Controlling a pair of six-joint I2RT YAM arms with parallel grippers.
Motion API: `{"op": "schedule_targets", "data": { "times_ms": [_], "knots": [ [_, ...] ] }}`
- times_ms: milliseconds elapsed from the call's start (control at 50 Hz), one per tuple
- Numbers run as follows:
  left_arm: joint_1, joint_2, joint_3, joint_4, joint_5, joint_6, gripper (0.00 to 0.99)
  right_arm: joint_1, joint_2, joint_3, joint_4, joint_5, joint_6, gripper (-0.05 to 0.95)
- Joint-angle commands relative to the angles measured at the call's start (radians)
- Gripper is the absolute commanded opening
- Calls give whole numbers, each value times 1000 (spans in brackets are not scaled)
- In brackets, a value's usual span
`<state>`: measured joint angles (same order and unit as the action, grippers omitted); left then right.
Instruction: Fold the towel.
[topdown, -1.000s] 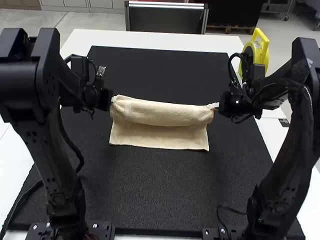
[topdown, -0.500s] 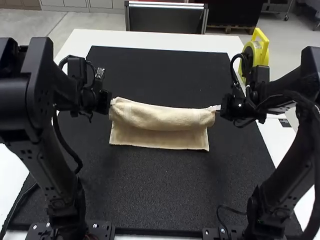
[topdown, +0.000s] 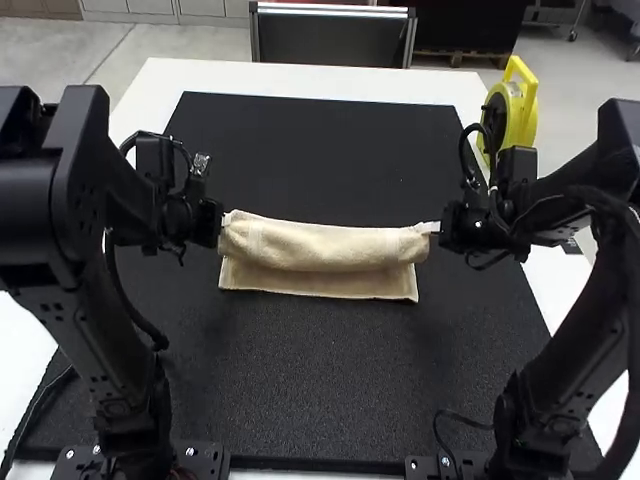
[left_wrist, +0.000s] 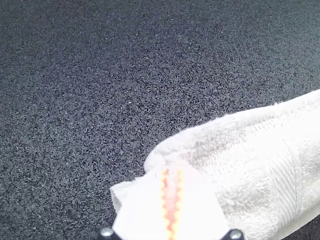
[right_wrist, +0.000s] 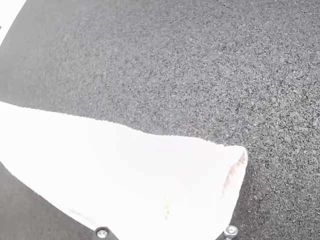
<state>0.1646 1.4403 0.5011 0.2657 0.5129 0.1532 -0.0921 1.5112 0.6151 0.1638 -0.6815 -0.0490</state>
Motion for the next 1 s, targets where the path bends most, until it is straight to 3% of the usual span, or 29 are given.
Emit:
{"op": "schedule_targets", "data": {
  "times_ms": [0,360,980],
  "knots": [
    [9,-18,-16,30,-20,5,26,-17,12,-8,23,13,-3,-20],
    [9,23,-32,63,-34,8,26,-17,69,-25,68,14,-5,-20],
    [9,89,-108,214,-51,6,26,-17,142,-46,152,16,-22,-20]
  ]
}}
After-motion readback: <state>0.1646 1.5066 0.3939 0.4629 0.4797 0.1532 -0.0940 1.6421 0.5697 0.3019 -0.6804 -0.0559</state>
